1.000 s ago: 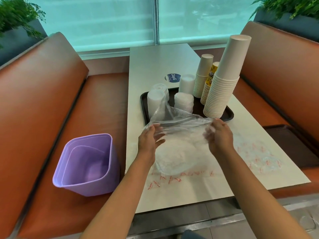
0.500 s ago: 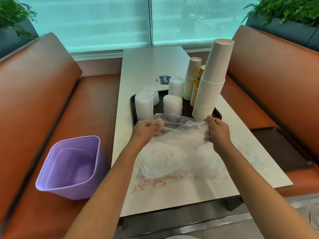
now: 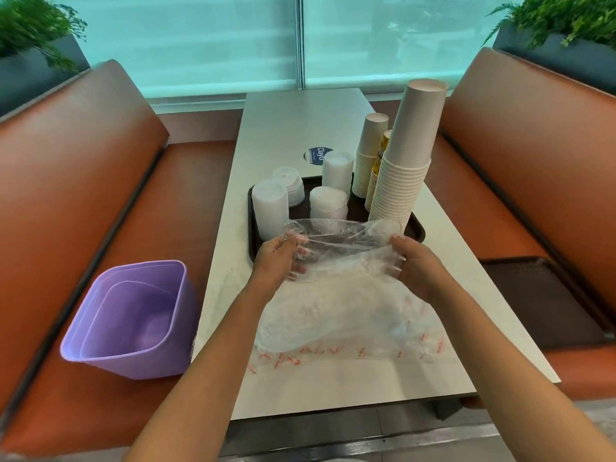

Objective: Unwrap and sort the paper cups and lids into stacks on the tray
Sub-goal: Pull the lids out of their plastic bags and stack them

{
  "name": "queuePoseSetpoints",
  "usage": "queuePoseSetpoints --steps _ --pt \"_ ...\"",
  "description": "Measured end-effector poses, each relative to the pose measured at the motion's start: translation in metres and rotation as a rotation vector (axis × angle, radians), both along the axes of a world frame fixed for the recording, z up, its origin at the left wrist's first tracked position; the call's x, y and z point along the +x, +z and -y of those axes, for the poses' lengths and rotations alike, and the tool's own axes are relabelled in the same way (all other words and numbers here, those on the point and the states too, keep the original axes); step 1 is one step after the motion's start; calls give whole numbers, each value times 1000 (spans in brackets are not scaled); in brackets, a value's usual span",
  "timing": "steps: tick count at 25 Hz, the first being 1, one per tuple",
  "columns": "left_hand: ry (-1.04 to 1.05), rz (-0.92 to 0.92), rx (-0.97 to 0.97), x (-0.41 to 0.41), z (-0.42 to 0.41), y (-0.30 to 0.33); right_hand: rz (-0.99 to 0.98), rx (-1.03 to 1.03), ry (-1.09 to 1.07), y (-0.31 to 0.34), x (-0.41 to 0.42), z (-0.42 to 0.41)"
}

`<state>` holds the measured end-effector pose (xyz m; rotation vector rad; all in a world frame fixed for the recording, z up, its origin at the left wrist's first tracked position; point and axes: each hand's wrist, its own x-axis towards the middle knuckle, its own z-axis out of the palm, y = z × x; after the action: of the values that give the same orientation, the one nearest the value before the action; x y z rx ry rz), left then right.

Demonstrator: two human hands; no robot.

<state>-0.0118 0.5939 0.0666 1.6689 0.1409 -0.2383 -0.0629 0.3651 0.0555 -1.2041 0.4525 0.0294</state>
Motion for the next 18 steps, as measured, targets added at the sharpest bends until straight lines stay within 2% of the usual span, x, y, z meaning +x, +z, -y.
queuePoseSetpoints --steps 3,6,8,10,14,16,18 --pt "219 -17 58 2 4 -2 49 64 -148 1 4 2" --pt "324 -92 -109 1 13 -1 -18 -20 -181 0 1 1" --pt "315 -48 -79 -3 19 -1 -125 -113 -128 -1 -2 6" --pt "263 -2 34 -8 23 -3 -205 -98 -4 -4 -5 13" --pt "203 13 64 -16 29 -8 -205 -51 142 -5 -7 21" --pt "220 8 42 -18 31 -10 -203 -161 185 -6 -8 22" --pt "226 -6 55 -18 31 -14 -194 -380 270 -9 -12 22"
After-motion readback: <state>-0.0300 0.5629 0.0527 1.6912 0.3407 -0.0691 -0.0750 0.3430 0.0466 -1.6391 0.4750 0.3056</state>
